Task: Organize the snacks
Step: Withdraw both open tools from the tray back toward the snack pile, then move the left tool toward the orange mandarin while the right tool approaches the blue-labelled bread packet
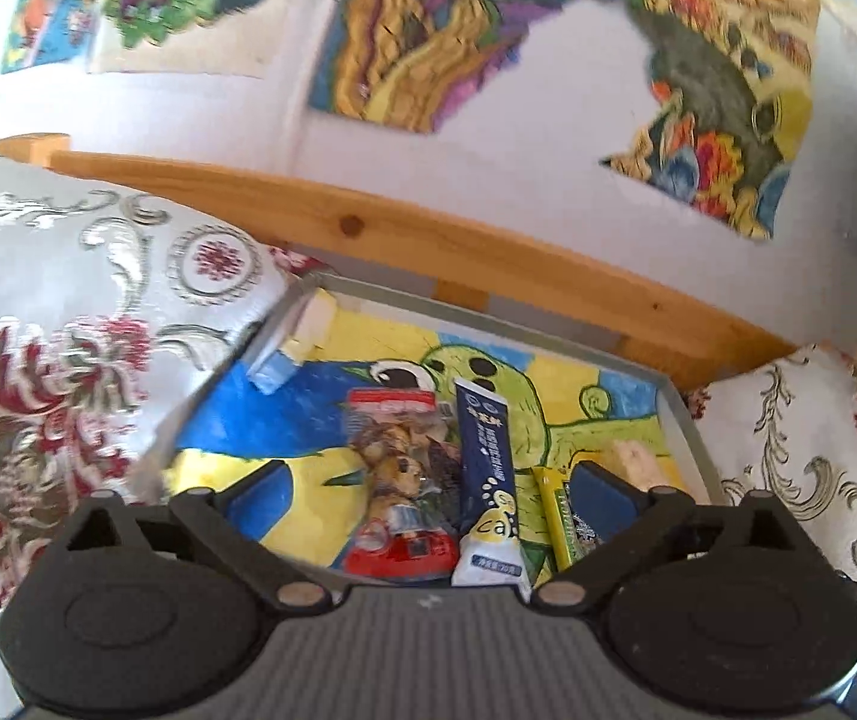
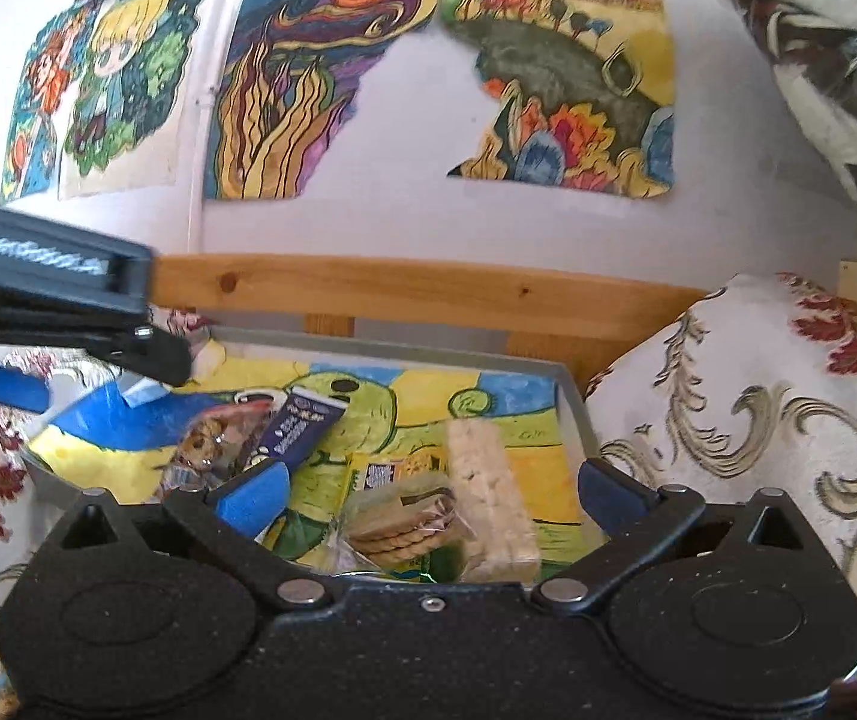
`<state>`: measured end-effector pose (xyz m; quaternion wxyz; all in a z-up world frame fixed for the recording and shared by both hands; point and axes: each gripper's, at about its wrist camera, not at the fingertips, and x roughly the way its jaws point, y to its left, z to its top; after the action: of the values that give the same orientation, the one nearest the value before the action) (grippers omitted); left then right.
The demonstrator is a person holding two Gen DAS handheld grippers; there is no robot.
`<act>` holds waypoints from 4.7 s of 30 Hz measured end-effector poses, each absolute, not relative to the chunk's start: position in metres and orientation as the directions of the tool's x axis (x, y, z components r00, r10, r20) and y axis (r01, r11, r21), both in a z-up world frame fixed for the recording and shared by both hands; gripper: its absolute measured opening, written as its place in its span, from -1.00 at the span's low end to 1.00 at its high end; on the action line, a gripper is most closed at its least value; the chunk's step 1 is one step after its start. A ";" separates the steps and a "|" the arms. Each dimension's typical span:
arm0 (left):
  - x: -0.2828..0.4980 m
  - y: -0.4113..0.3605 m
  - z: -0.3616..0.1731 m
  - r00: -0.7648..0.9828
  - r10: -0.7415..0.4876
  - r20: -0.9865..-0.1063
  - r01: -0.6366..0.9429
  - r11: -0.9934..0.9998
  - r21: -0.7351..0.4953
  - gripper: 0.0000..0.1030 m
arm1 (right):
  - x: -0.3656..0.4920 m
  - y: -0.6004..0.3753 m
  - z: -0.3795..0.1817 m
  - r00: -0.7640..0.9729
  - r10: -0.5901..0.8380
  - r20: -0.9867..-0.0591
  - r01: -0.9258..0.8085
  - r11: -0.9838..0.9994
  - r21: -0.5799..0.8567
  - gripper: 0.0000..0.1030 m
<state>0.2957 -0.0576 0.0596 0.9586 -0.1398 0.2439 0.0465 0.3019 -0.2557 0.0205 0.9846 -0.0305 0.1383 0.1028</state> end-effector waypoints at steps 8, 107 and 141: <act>0.247 -0.046 0.065 0.892 0.068 -0.447 -0.194 0.950 -0.243 0.99 | 0.260 -0.266 0.037 0.960 0.174 -0.221 -0.179 0.984 -0.003 0.99; 0.097 0.002 -0.030 0.659 0.394 -0.641 -0.371 0.911 0.178 0.99 | 0.131 -0.201 -0.015 0.759 0.325 -0.564 -0.437 0.896 -0.073 0.99; 0.127 -0.018 -0.050 0.754 0.165 -0.636 -0.157 0.985 0.070 0.90 | 0.179 -0.148 -0.065 0.637 0.604 -0.480 -0.771 0.506 -0.387 0.82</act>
<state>0.1268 -0.0176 -0.0504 0.9363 0.0060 0.3403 0.0860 0.1786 -0.1482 -0.0646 0.8558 -0.2929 0.1429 0.4016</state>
